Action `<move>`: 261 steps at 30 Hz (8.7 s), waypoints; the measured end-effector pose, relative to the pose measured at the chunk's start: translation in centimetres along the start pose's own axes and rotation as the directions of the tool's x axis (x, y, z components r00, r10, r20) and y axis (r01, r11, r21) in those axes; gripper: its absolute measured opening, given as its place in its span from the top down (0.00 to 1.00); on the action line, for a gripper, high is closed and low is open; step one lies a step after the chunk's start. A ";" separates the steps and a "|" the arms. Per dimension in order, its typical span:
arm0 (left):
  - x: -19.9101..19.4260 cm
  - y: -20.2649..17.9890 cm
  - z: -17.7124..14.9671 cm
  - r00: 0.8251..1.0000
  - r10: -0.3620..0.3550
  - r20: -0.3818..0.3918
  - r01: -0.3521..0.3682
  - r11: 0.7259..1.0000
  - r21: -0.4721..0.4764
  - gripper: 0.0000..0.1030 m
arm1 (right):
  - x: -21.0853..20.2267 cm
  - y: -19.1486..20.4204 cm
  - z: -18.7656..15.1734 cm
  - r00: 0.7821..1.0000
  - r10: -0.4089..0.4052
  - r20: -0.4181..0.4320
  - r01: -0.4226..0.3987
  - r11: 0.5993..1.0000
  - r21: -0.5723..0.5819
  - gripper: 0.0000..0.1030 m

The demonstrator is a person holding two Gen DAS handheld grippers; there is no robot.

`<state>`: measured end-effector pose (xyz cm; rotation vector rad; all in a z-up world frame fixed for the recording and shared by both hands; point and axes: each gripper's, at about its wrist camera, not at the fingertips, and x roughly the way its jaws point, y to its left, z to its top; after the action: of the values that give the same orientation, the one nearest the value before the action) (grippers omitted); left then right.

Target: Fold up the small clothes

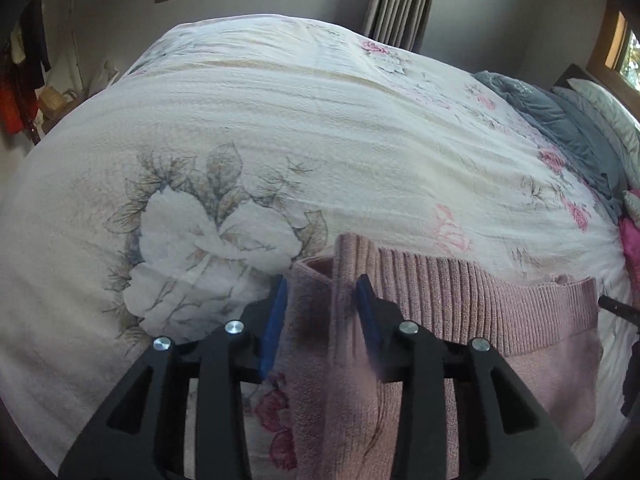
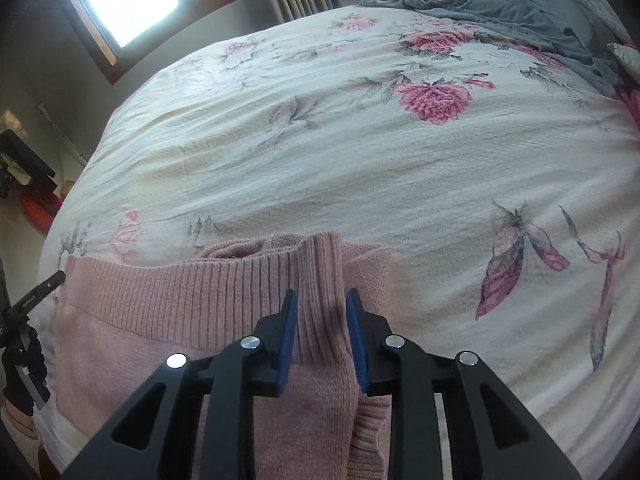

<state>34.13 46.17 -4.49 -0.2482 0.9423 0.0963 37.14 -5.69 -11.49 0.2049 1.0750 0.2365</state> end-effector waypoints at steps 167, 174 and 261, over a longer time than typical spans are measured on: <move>3.6 -13.1 -8.4 0.774 -0.599 -0.203 0.540 0.793 -0.282 0.72 | -0.1 6.1 -12.2 0.930 0.326 -0.172 -0.321 0.945 0.061 0.43; -0.9 -12.4 -8.3 0.776 -0.625 -0.084 0.595 0.769 -0.233 0.76 | -0.8 5.4 -12.4 0.927 0.332 -0.173 -0.325 0.943 0.069 0.43; -6.5 7.0 -17.5 0.840 -0.538 -0.071 0.494 0.812 -0.311 0.85 | -0.1 18.8 -12.3 0.873 0.361 -0.329 -0.415 0.903 -0.112 0.59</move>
<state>15.19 48.74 -10.25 -0.7834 0.9858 -0.3032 24.50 12.85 -11.84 0.2279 1.3024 0.7482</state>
